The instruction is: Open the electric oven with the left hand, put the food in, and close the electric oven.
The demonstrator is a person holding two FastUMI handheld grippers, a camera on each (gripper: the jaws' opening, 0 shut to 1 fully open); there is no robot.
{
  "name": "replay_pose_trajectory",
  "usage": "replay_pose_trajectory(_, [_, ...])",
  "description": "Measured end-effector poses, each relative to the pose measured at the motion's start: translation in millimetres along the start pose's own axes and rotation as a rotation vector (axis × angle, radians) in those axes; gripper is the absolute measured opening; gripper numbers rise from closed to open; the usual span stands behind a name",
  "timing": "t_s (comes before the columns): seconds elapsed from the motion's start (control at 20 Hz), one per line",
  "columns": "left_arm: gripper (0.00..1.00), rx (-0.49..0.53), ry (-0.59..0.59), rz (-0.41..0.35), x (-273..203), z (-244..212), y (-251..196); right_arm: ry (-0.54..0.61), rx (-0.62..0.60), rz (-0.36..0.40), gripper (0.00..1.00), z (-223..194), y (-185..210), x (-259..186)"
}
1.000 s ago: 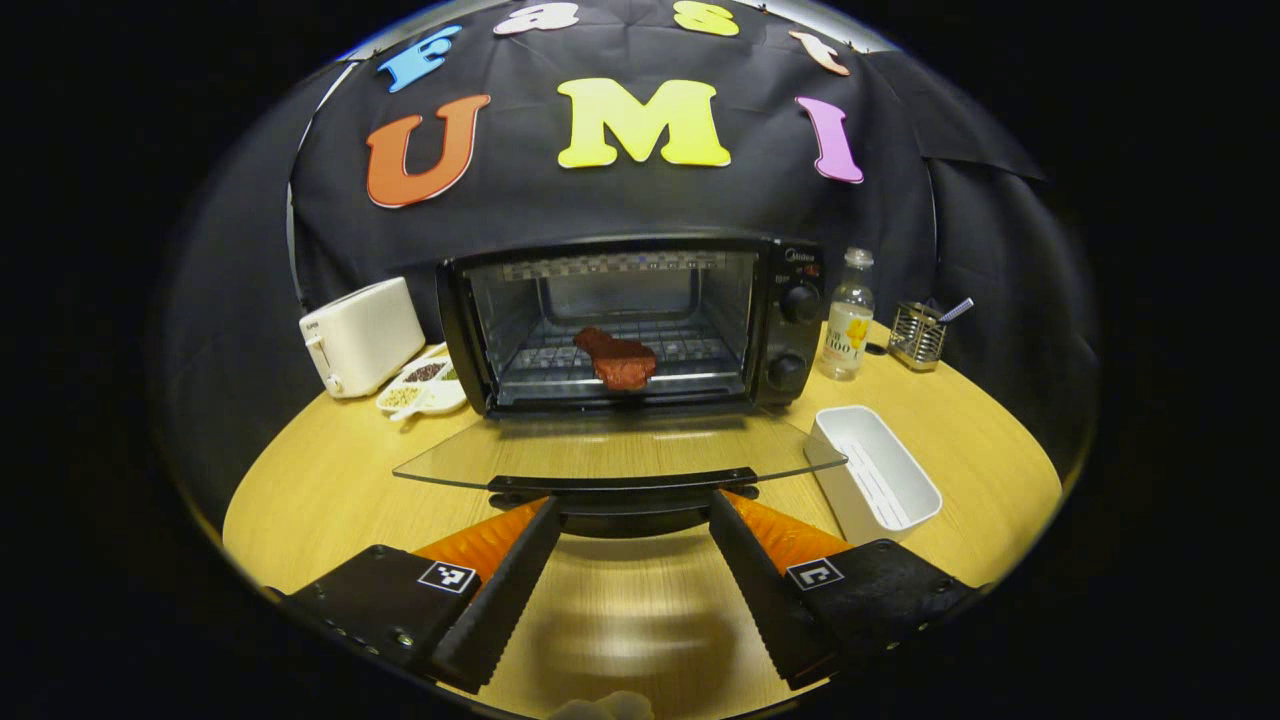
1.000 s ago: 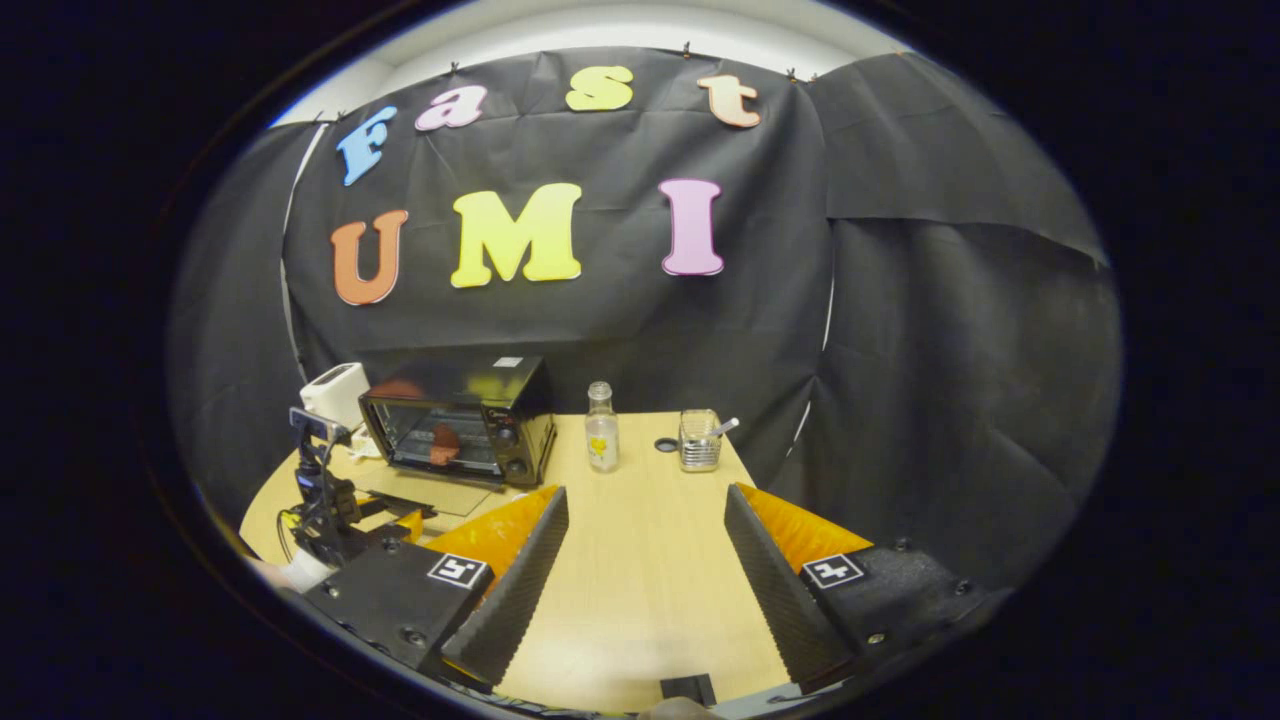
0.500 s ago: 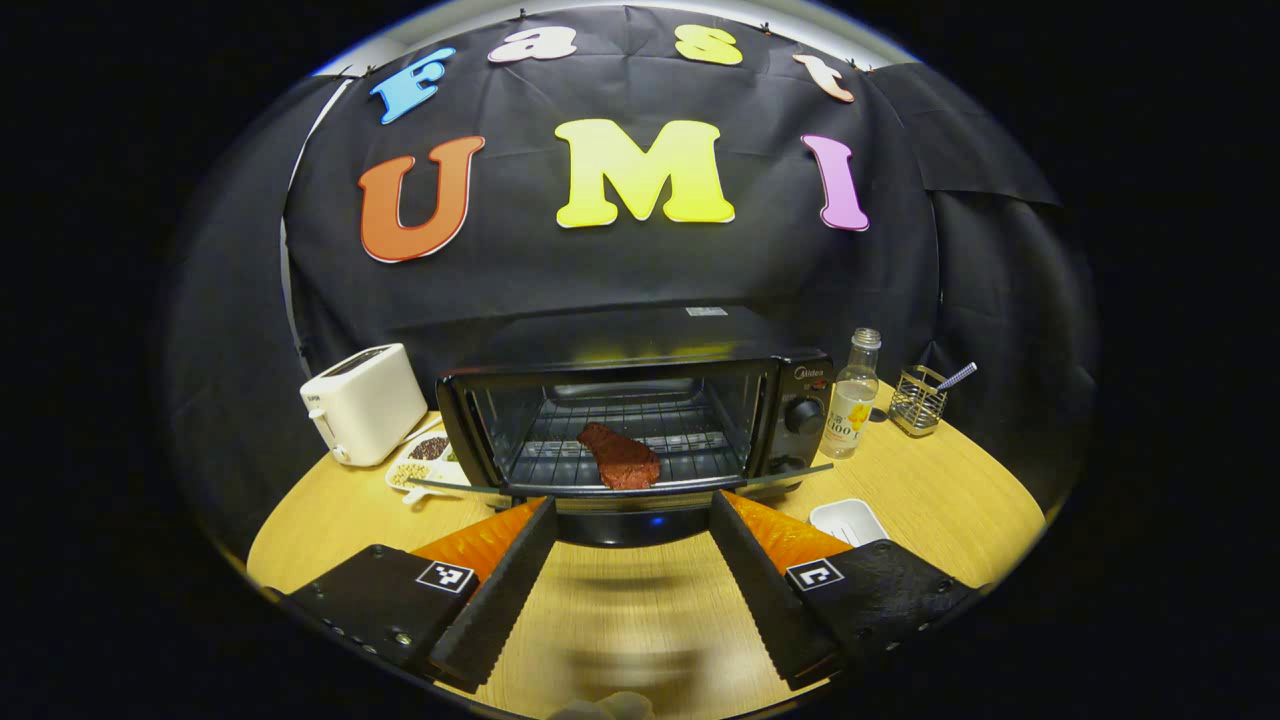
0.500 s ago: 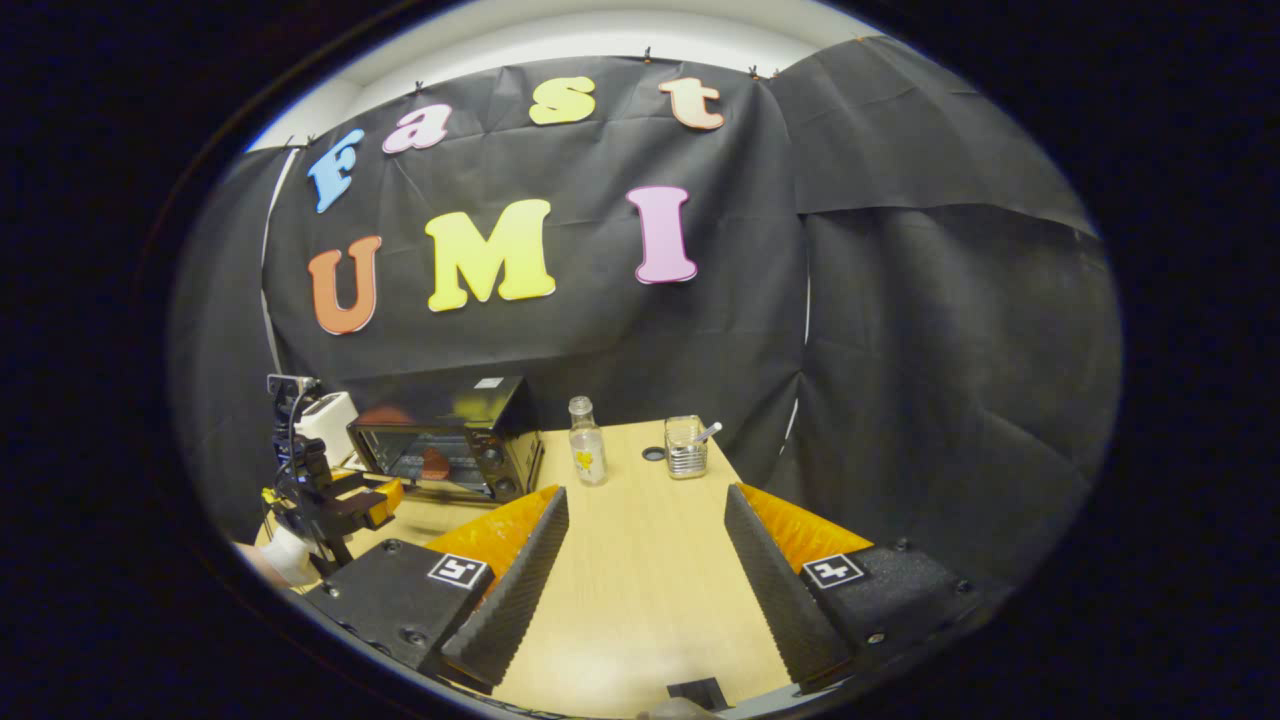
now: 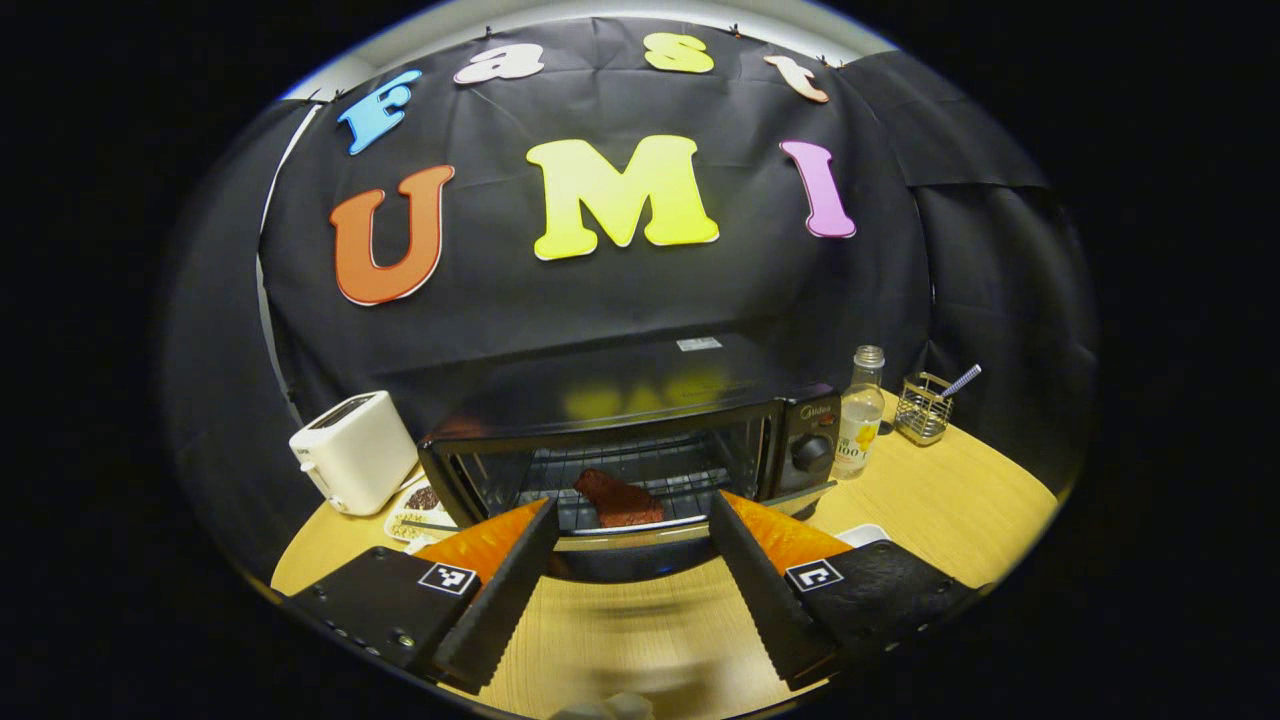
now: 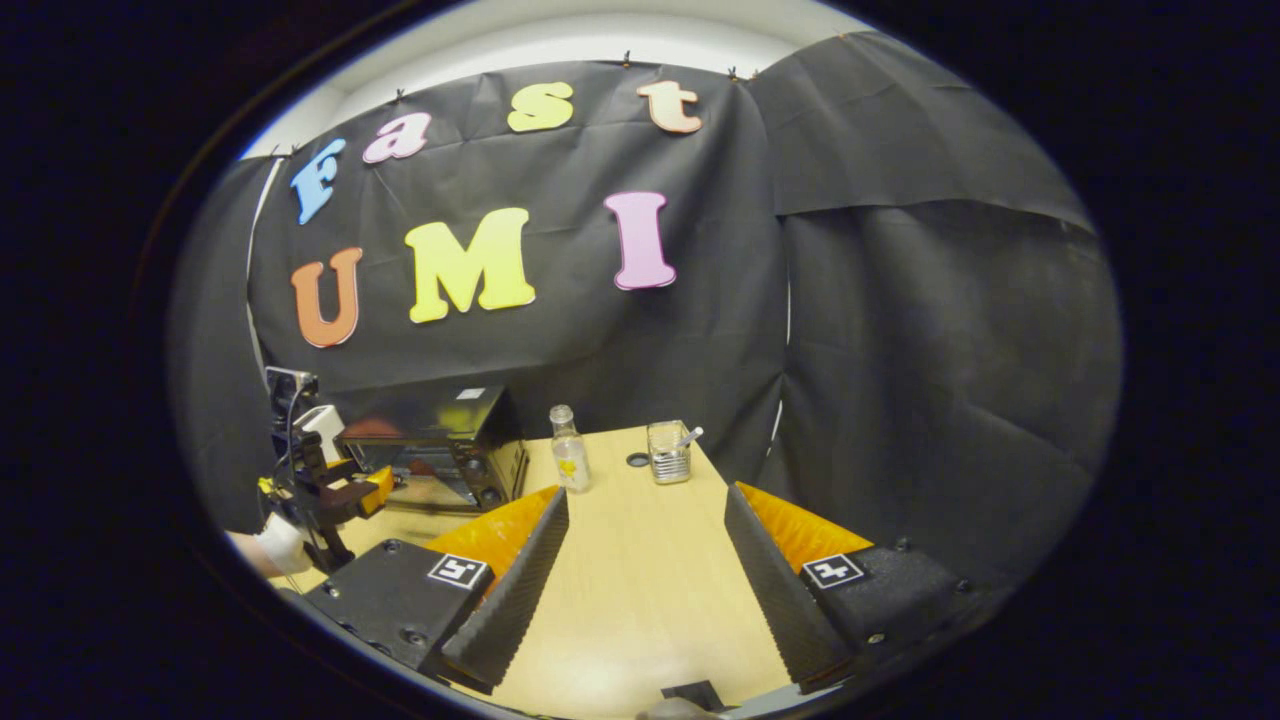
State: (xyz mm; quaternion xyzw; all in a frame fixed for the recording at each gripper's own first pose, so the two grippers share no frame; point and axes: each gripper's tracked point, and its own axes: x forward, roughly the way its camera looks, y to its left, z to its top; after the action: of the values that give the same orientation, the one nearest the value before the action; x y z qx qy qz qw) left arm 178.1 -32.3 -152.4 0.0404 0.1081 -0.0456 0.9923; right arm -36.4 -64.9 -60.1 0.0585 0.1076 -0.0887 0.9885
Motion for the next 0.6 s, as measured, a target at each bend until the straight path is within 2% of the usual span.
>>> replay_pose_trajectory(0.35, [0.96, -0.022, -0.040, 0.034, 36, 27, 6, 0.006, -0.006, -0.004, 0.99, 1, -1, -7])
replay_pose_trajectory(0.4, [0.96, -0.014, -0.045, 0.036, 40, 30, 6, 0.006, -0.009, -0.004, 0.96, 0, -2, -8])
replay_pose_trajectory(0.6, [0.96, -0.006, -0.052, 0.048, 55, 36, 8, 0.004, -0.013, -0.017, 1.00, 4, -6, -12])
